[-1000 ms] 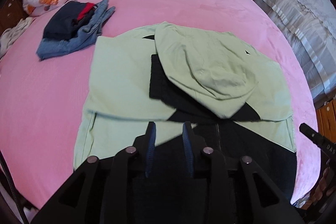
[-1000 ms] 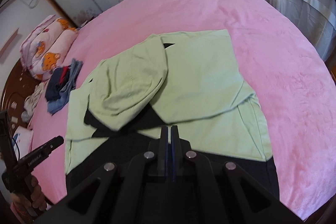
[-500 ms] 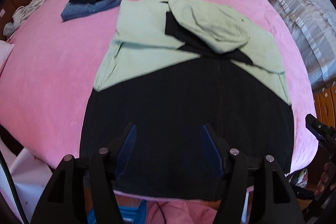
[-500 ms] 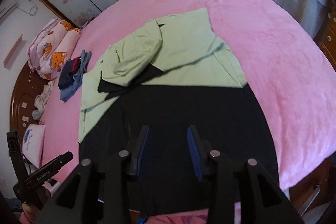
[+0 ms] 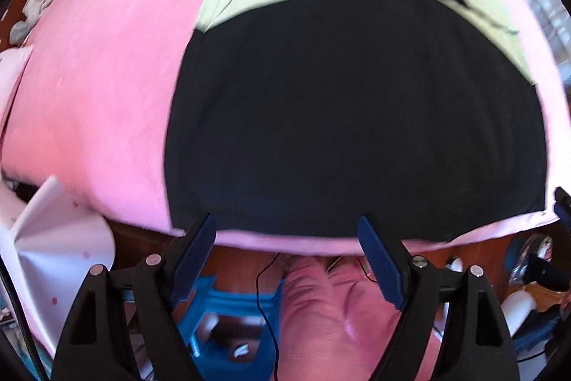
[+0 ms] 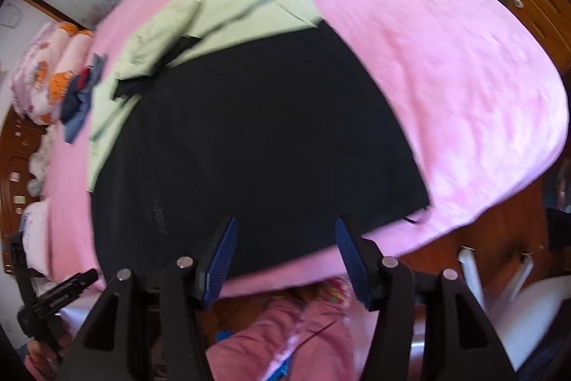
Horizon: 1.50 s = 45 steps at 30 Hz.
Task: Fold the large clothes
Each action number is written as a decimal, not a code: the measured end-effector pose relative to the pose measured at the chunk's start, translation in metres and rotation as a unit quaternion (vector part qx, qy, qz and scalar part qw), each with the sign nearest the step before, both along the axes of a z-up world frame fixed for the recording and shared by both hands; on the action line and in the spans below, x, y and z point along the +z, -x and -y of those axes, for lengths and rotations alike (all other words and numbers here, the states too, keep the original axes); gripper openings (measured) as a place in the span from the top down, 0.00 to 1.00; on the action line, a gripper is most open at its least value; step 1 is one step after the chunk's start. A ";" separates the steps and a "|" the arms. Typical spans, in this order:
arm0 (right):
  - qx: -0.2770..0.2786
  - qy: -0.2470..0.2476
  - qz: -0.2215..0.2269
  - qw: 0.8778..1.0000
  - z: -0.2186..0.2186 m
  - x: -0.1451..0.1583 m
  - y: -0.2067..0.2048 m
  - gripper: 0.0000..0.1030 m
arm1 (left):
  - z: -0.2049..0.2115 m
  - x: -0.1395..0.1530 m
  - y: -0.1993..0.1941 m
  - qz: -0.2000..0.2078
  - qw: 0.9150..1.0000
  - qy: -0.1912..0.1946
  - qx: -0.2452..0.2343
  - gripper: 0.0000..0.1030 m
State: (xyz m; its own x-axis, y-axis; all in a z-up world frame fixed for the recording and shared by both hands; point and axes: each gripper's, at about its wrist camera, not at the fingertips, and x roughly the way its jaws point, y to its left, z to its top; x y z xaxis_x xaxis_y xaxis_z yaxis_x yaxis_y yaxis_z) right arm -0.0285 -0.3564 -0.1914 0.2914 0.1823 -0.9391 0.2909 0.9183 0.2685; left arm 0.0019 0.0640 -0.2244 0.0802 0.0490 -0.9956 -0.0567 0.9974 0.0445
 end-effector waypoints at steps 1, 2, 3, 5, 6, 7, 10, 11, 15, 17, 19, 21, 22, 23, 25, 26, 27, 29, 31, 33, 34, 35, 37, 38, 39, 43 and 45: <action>-0.004 0.007 -0.006 1.000 0.006 -0.005 0.003 0.44 | -0.005 -0.003 0.002 -0.006 1.000 -0.004 0.005 0.22; -0.011 0.009 -0.011 1.000 0.013 -0.009 0.006 0.44 | -0.014 -0.008 0.007 -0.014 1.000 -0.008 0.014 0.22; -0.016 0.009 -0.014 1.000 0.019 -0.013 0.008 0.44 | -0.020 -0.011 0.008 -0.018 1.000 -0.010 0.020 0.22; -0.029 0.014 -0.018 0.999 0.033 -0.019 0.010 0.44 | -0.032 -0.017 0.009 -0.027 0.999 -0.013 0.031 0.22; -0.037 0.017 -0.018 0.999 0.040 -0.021 0.011 0.44 | -0.038 -0.021 0.009 -0.029 0.999 -0.018 0.033 0.22; -0.044 0.019 -0.018 0.999 0.047 -0.024 0.012 0.44 | -0.043 -0.025 0.009 -0.031 0.999 -0.025 0.033 0.22; -0.056 0.010 -0.021 0.998 0.062 -0.035 0.010 0.44 | -0.055 -0.035 0.007 -0.044 0.998 -0.042 0.035 0.22; -0.057 0.009 -0.023 0.998 0.066 -0.038 0.009 0.44 | -0.059 -0.037 0.006 -0.047 0.997 -0.042 0.038 0.22; -0.048 0.016 -0.033 0.998 0.079 -0.052 0.004 0.44 | -0.068 -0.037 0.005 -0.049 0.997 -0.042 0.043 0.21; -0.040 0.003 -0.037 0.998 0.081 -0.058 0.001 0.44 | -0.071 -0.038 0.003 -0.049 0.997 -0.038 0.038 0.21; -0.032 -0.011 -0.043 0.998 0.081 -0.064 -0.002 0.44 | -0.074 -0.038 0.000 -0.048 0.998 -0.014 0.027 0.21; -0.027 -0.016 -0.053 0.998 0.079 -0.068 -0.005 0.44 | -0.078 -0.038 -0.003 -0.049 0.999 0.007 0.017 0.21; -0.023 -0.020 -0.058 0.998 0.077 -0.069 -0.007 0.45 | -0.082 -0.039 -0.006 -0.049 0.999 0.015 0.013 0.21; -0.020 -0.022 -0.060 0.998 0.075 -0.070 -0.010 0.46 | -0.087 -0.040 -0.008 -0.050 0.998 0.022 0.012 0.21; -0.017 -0.015 -0.069 0.997 0.071 -0.072 -0.012 0.48 | -0.095 -0.044 -0.012 -0.054 0.998 0.030 0.019 0.21; -0.016 -0.009 -0.072 0.997 0.070 -0.072 -0.013 0.51 | -0.101 -0.046 -0.014 -0.057 0.998 0.034 0.025 0.21; -0.016 -0.005 -0.073 0.997 0.068 -0.072 -0.014 0.52 | -0.108 -0.048 -0.017 -0.058 0.997 0.043 0.032 0.21; -0.019 0.001 -0.074 0.997 0.067 -0.072 -0.013 0.53 | -0.122 -0.054 -0.022 -0.062 0.995 0.070 0.043 0.21; -0.026 0.004 -0.074 0.997 0.065 -0.072 -0.012 0.53 | -0.129 -0.059 -0.027 -0.074 0.992 0.092 0.049 0.21; -0.038 0.004 -0.072 0.997 0.063 -0.073 -0.012 0.55 | -0.129 -0.063 -0.029 -0.083 0.989 0.110 0.049 0.22; -0.046 0.004 -0.072 0.996 0.060 -0.074 -0.015 0.56 | -0.130 -0.065 -0.030 -0.087 0.988 0.118 0.046 0.22; -0.054 0.002 -0.071 0.996 0.060 -0.075 -0.013 0.57 | -0.130 -0.069 -0.030 -0.090 0.988 0.119 0.041 0.23; -0.077 -0.003 -0.070 0.995 0.062 -0.077 -0.011 0.60 | -0.129 -0.073 -0.032 -0.089 0.988 0.123 0.035 0.27; -0.088 -0.005 -0.068 0.994 0.062 -0.077 -0.010 0.61 | -0.129 -0.074 -0.031 -0.087 0.987 0.127 0.035 0.27; -0.101 -0.006 -0.067 0.993 0.063 -0.076 -0.008 0.63 | -0.130 -0.075 -0.031 -0.085 0.986 0.135 0.039 0.27; -0.127 -0.010 -0.064 0.990 0.066 -0.074 -0.003 0.68 | -0.140 -0.079 -0.027 -0.092 0.976 0.186 0.067 0.34; -0.128 -0.007 -0.065 0.990 0.066 -0.074 -0.003 0.70 | -0.144 -0.081 -0.024 -0.099 0.969 0.210 0.081 0.41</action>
State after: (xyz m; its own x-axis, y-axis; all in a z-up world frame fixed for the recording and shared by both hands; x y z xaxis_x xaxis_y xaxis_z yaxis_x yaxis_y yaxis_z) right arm -0.0259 -0.4221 -0.2657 0.2071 0.1314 -0.9694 0.5456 0.8070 0.2260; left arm 0.0263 0.2078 -0.3055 -0.0893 -0.3671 -0.9259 -0.2462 0.9089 -0.3366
